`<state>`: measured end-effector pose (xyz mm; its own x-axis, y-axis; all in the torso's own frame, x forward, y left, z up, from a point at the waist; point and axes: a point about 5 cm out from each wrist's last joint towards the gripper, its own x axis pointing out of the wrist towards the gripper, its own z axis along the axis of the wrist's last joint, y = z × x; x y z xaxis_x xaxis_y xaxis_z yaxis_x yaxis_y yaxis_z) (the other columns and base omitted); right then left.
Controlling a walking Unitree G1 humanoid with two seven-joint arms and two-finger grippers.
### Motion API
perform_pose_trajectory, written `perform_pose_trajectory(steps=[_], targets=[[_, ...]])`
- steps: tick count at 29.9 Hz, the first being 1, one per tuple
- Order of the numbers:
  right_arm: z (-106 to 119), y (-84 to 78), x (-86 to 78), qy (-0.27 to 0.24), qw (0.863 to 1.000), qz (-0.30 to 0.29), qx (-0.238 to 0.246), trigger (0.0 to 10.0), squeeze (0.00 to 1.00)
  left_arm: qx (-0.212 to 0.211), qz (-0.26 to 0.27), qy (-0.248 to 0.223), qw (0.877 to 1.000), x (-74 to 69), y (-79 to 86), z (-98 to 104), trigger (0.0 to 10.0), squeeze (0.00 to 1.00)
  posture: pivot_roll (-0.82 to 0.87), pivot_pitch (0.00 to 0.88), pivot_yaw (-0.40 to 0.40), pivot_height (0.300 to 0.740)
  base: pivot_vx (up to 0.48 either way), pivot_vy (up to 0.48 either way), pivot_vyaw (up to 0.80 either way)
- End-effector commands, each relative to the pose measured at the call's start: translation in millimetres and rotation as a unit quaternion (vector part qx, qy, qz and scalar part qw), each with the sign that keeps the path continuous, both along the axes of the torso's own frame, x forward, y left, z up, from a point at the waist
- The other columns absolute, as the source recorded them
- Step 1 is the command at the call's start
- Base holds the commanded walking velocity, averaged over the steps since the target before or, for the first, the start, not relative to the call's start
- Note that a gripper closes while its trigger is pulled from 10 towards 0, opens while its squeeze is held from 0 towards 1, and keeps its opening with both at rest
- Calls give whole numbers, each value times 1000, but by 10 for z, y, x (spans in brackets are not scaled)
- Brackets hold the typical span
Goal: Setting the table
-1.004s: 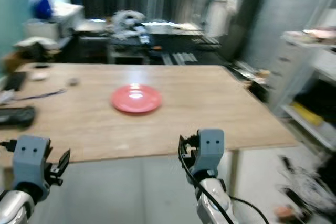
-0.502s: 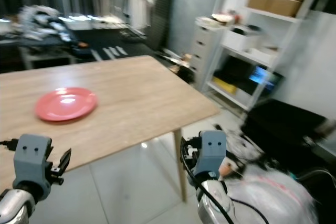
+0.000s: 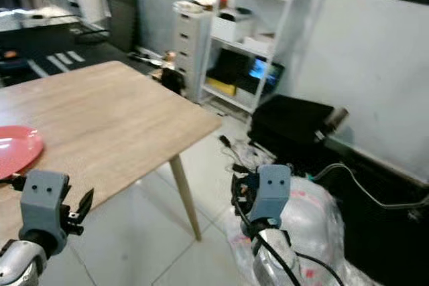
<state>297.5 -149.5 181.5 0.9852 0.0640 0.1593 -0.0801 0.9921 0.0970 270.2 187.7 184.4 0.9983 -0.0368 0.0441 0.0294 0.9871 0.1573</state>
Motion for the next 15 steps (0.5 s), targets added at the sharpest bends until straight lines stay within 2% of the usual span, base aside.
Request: perform_pose_trajectory(steps=[1,4,7,8,9,10,12,13,14,15], targets=[[-33,-52,-8,8,1000,-12,1,10000,0,8,-8,-10,1000,-15,-34,28,10000,0,66,114,46,740,0,0,-800],[-31,-52,-6,8,1000,-13,0,10000,0,34,-27,-15,999,-14,-77,47,10000,0,65,115,48,740,0,0,-800],[-58,-55,-15,11,1000,-14,-5,10000,0,70,-89,-7,994,-39,-181,4,10000,0,65,114,49,740,0,0,-800],[-58,-55,-15,11,1000,-14,-5,10000,0,70,-89,-7,994,-39,-181,4,10000,0,65,114,49,740,0,0,-800],[-142,-66,-27,21,999,-17,-21,10000,0,94,-132,15,987,-58,-238,-114,10000,0,62,114,47,740,0,0,-800],[-226,-72,-36,32,999,-17,-37,10000,0,93,-145,32,984,-59,-253,-201,10000,0,58,113,47,740,0,0,-800],[-316,-80,-48,44,997,-17,-53,10000,0,88,-155,49,983,-60,-265,-288,10000,0,58,113,47,740,0,0,-800],[-498,-135,-73,75,995,-28,-53,10000,0,77,-155,75,982,-46,-259,-449,10000,0,58,113,46,740,0,0,-800],[-498,-135,-73,75,995,-28,-53,10000,0,77,-155,75,982,-46,-259,-449,10000,0,58,113,46,740,0,0,-800],[-668,-180,-108,103,992,-34,-62,10000,0,65,-152,104,981,-45,-236,-624,10000,0,53,111,44,740,0,0,-788]])
